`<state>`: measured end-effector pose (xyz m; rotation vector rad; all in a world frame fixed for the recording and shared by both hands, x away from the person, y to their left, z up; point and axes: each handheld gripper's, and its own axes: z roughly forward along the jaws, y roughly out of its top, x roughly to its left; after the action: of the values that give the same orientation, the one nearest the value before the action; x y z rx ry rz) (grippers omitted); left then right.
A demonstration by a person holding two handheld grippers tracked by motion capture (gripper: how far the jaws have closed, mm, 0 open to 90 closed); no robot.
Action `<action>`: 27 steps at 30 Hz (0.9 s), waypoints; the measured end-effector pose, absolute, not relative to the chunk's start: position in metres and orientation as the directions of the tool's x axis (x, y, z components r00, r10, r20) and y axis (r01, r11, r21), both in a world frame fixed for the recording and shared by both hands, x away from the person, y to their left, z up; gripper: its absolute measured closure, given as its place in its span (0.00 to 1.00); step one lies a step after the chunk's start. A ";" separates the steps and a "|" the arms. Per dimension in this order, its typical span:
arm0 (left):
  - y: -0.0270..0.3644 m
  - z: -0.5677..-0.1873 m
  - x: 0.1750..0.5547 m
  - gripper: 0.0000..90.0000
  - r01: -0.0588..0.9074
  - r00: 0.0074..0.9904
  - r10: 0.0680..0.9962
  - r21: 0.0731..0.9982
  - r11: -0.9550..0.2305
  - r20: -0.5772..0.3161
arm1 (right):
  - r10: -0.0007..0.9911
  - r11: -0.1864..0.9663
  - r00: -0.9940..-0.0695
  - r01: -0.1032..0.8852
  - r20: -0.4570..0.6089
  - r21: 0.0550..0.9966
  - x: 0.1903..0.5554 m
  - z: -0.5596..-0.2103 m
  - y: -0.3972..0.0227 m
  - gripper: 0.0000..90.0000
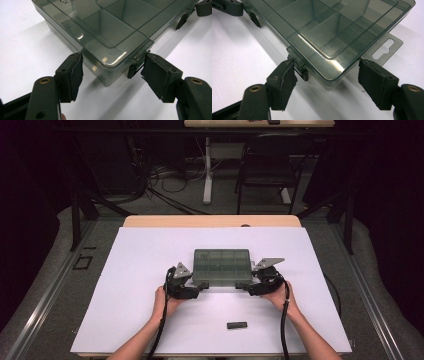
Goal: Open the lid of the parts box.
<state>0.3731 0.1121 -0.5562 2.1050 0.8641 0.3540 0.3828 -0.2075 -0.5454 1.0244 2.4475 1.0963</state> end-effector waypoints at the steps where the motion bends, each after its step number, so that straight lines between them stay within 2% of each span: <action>1: 0.112 -0.556 0.373 0.36 0.456 0.726 0.686 0.777 -0.434 -0.043 | 0.700 0.464 -0.713 0.496 0.040 0.734 0.383 -0.545 -0.207 0.32; 11: 0.114 -0.556 0.374 0.37 0.468 0.725 0.685 0.780 -0.416 -0.070 | 0.700 0.472 -0.713 0.500 0.036 0.725 0.383 -0.545 -0.206 0.31; 27: 0.113 -0.555 0.373 0.39 0.466 0.724 0.688 0.775 -0.427 -0.056 | 0.701 0.475 -0.712 0.503 0.036 0.722 0.383 -0.546 -0.205 0.32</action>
<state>0.3733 0.1131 -0.5553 2.1007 0.8713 0.3421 0.3826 -0.2051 -0.5461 1.0294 2.4592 1.0718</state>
